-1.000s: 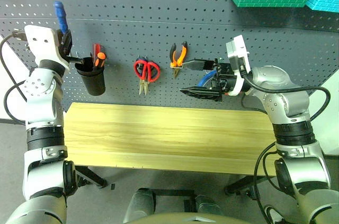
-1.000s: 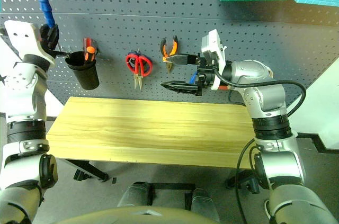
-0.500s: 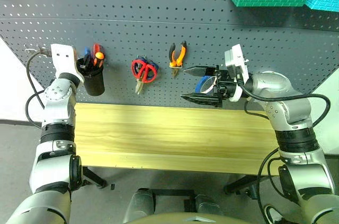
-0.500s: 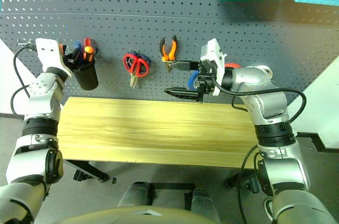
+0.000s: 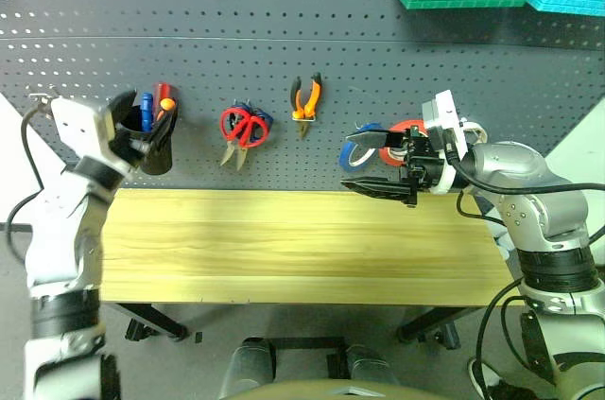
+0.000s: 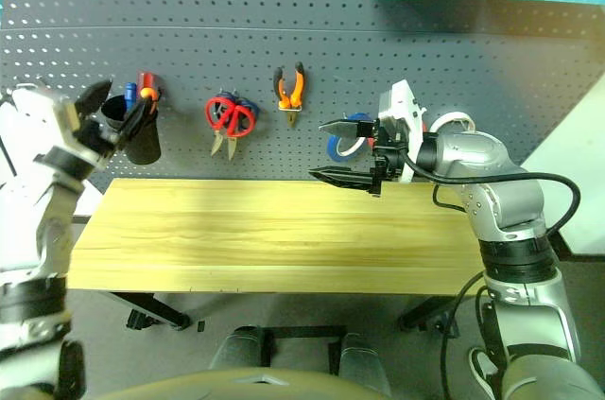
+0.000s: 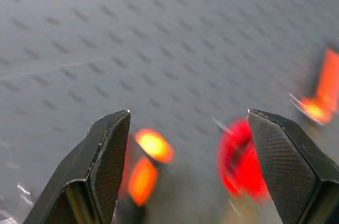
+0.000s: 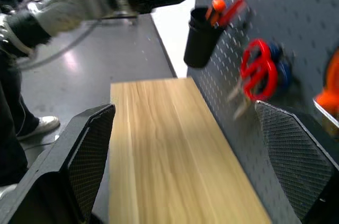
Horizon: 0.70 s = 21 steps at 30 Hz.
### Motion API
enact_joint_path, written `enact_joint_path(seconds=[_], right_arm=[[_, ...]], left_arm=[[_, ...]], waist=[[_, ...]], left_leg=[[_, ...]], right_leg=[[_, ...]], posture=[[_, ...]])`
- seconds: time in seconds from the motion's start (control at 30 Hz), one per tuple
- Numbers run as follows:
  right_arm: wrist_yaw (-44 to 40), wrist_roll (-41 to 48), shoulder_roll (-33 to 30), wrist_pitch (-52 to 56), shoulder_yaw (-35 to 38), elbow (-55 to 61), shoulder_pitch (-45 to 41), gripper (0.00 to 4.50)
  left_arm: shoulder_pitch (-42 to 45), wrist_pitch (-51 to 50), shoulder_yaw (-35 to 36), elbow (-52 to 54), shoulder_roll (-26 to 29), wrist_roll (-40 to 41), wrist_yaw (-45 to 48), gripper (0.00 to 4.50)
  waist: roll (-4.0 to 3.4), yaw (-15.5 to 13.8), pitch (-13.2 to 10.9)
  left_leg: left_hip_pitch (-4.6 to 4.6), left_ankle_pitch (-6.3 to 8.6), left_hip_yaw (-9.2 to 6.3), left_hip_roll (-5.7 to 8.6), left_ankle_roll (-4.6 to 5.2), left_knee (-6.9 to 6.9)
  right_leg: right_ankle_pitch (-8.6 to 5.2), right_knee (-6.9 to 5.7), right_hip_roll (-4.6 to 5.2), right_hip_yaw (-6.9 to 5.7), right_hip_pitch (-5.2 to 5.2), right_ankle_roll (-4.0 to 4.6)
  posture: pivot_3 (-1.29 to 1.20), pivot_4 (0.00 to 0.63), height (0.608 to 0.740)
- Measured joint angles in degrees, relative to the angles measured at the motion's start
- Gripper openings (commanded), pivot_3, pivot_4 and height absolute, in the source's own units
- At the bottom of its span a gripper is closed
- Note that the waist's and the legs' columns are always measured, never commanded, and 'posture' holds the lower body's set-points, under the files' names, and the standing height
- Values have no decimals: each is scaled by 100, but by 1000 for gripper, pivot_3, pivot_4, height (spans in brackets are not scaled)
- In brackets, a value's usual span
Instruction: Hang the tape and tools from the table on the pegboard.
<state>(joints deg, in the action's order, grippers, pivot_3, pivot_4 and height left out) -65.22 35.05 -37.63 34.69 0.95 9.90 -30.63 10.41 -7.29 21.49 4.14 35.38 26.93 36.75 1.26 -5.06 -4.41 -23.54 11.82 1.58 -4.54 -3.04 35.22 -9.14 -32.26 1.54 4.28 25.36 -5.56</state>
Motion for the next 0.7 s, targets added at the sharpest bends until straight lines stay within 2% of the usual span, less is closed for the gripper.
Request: enact_joint_path(seconds=[0.2,0.47,0.7], right_arm=[[-144,-101,-22,-134,-68,-204,318,4500],[-423,-463,11,-590,-278,-980,498,4500],[-618,-572,1,-758,-384,-1134,517,4500]], left_arm=[[-954,625,-38,-210,131,179,1629,3683],[-948,1943,-96,-1389,38,349,3521,3683],[-736,1985,-225,-1869,-14,433,4048,3683]], waist=[[-11,196,-28],[-32,329,-69],[-30,280,-197]], left_leg=[[3,1,4,-10,0,2],[1,5,17,-20,6,-2],[0,5,23,-21,8,5]], right_leg=[[0,16,9,-13,1,1],[0,19,11,-16,11,1],[0,16,16,-15,13,2]], posture=[[142,107,740],[183,111,740],[169,131,740]])
